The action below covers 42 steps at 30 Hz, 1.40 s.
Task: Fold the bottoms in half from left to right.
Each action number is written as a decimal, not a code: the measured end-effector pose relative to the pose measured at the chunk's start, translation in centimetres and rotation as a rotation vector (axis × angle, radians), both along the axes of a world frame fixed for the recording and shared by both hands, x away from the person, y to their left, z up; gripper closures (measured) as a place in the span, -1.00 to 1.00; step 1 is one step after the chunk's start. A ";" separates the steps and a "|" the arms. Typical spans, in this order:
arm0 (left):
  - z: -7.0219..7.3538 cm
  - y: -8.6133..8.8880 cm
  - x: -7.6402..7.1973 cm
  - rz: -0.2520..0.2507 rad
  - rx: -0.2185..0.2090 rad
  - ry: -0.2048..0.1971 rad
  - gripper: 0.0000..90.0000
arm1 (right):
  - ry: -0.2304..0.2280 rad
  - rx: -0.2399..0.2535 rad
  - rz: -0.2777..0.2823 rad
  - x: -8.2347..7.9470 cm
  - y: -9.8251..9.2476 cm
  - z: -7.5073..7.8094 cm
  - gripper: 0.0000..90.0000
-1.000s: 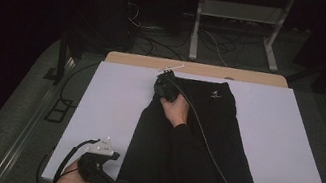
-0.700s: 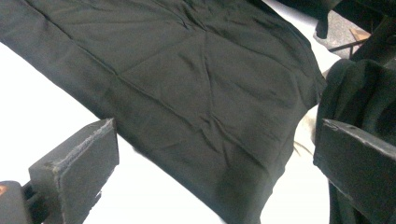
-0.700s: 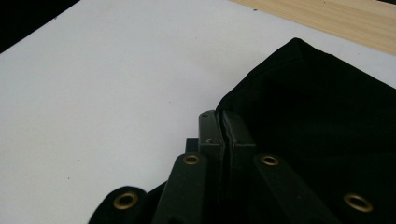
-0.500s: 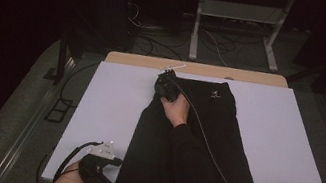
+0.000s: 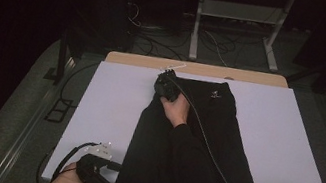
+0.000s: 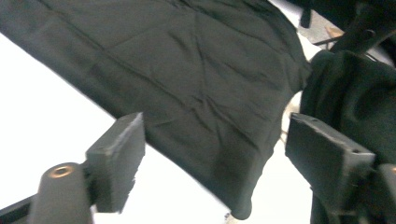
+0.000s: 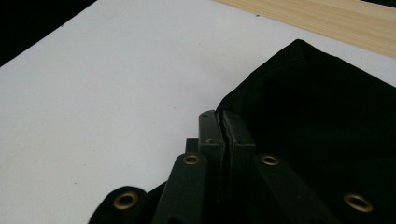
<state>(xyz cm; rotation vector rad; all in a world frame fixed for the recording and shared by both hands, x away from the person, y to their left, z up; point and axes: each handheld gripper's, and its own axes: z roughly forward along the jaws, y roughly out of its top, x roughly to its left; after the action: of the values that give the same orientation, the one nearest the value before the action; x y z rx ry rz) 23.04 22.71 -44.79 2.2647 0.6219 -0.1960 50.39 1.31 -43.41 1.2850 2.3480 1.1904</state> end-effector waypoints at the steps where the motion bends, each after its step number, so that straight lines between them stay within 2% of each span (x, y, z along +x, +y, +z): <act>1: 0.0 -0.2 -0.1 -0.017 0.003 -0.006 -0.40 | -0.001 0.008 0.003 0.0 0.1 -0.1 0.91; 4: 0.0 -0.5 0.0 -0.046 0.017 -0.034 -0.29 | 0.002 0.014 0.003 -0.1 0.2 -0.1 0.91; 6: 0.0 -0.6 0.0 -0.059 0.029 -0.066 -0.11 | -0.002 0.015 0.008 -0.1 0.3 -0.2 0.91; 7: 0.0 -0.6 0.0 -0.061 0.048 -0.104 0.06 | -0.003 0.017 0.011 -0.2 0.4 -0.2 0.91; 8: 0.0 -0.6 0.0 -0.061 0.048 -0.104 0.18 | -0.007 0.017 0.013 -0.2 0.4 -0.1 0.91; 9: -0.1 -0.6 -0.1 -0.056 0.058 -0.137 0.26 | -0.011 0.019 0.012 -0.2 0.4 -0.1 0.91; 10: -0.1 -0.6 -0.1 -0.056 0.058 -0.137 0.32 | -0.011 0.019 0.012 -0.2 0.4 -0.1 0.91; 11: -0.1 -0.4 -0.2 -0.045 0.069 -0.178 0.45 | -0.010 0.025 0.010 -0.2 0.4 0.1 0.91; 12: -0.1 -0.4 -0.2 -0.045 0.069 -0.178 0.51 | -0.013 0.026 0.009 -0.2 0.3 0.1 0.91; 14: -0.2 -0.5 -0.2 -0.041 0.084 -0.204 0.64 | -0.011 0.033 0.006 -0.2 0.3 0.2 0.91; 16: -0.2 -0.5 -0.2 -0.039 0.083 -0.204 0.79 | -0.012 0.034 0.004 -0.2 0.2 0.3 0.91; 18: -0.2 -0.4 0.1 -0.042 0.071 -0.171 0.94 | -0.012 0.035 0.005 -0.3 0.2 0.3 0.91; 20: -0.2 -0.4 0.2 -0.038 0.068 -0.156 0.95 | -0.010 0.038 0.004 -0.3 0.2 0.3 0.91; 21: -0.3 -0.3 0.3 -0.011 0.050 -0.114 0.96 | -0.010 0.037 0.005 -0.2 0.1 0.3 0.91; 22: -0.3 -0.3 0.3 -0.011 0.050 -0.114 0.96 | -0.009 0.039 0.005 -0.2 0.1 0.3 0.91; 24: -0.5 0.3 0.7 0.036 0.015 -0.058 0.97 | -0.004 0.041 0.008 -0.2 0.1 0.2 0.91; 25: -0.4 0.4 0.7 0.043 0.010 -0.054 0.97 | 0.000 0.041 0.008 -0.2 0.0 0.2 0.91; 29: 0.0 0.9 0.6 0.073 -0.067 -0.042 0.98 | 0.006 0.037 0.012 -0.1 -0.2 0.3 0.92; 30: 0.0 0.9 0.6 0.073 -0.067 -0.042 0.98 | 0.004 0.033 0.014 -0.1 -0.3 0.3 0.92; 31: 0.1 1.1 0.6 0.097 -0.101 -0.036 0.98 | 0.006 0.033 0.011 -0.1 -0.5 0.4 0.92; 32: 0.1 1.1 0.6 0.097 -0.101 -0.036 0.98 | 0.005 0.033 0.011 0.0 -0.6 0.5 0.92; 34: 0.4 1.3 0.7 0.130 -0.135 -0.016 0.98 | 0.000 0.032 0.011 0.0 -1.0 0.9 0.92; 38: 0.8 1.2 0.7 0.135 -0.149 -0.025 0.98 | 0.001 0.026 0.014 0.2 -1.6 1.4 0.92; 42: 0.9 0.5 0.6 0.127 -0.154 -0.014 0.98 | 0.004 0.014 0.008 0.4 -2.5 2.0 0.92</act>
<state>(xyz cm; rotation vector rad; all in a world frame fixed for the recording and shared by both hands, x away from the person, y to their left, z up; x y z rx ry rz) 23.62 23.22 -43.86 2.0696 0.7159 -0.1604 50.80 -1.17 -41.42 1.2845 2.3541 1.2100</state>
